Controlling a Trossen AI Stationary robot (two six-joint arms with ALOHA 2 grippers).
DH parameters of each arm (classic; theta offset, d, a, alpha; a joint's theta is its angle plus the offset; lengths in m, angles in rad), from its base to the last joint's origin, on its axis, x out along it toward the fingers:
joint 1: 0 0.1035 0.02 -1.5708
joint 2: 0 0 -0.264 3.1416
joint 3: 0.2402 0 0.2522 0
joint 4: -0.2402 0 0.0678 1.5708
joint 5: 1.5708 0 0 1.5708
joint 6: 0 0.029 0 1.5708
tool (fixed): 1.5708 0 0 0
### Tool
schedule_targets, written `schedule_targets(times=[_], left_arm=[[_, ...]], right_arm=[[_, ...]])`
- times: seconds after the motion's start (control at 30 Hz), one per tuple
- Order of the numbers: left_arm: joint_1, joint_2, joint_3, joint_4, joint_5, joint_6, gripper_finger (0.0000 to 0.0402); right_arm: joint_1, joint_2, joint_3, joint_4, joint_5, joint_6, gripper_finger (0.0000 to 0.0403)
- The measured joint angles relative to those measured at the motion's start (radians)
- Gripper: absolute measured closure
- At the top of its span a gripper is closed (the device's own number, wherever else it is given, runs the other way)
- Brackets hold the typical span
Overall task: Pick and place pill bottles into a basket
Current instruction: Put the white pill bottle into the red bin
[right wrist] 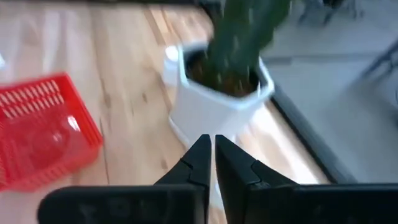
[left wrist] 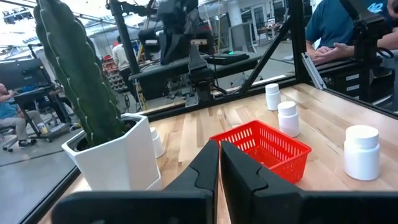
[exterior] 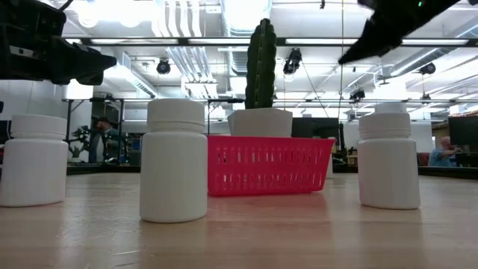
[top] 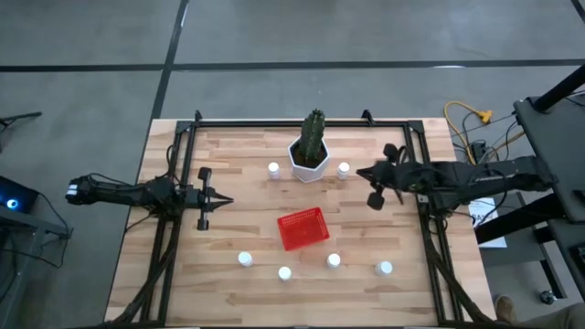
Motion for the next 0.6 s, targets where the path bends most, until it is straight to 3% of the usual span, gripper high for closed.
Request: schedule_targets(times=[0.3, 0.6], left_arm=[[0.0, 0.002, 0.0, -0.002, 0.0, -0.001, 0.0402], [0.0, 0.002, 0.0, -0.002, 0.0, -0.001, 0.0402]], right_arm=[[-0.093, 0.078, -0.016, -0.033, -0.048, 0.062, 0.0289], [-0.104, 0.149, -0.019, 0.005, -0.047, 0.049, 0.0204]])
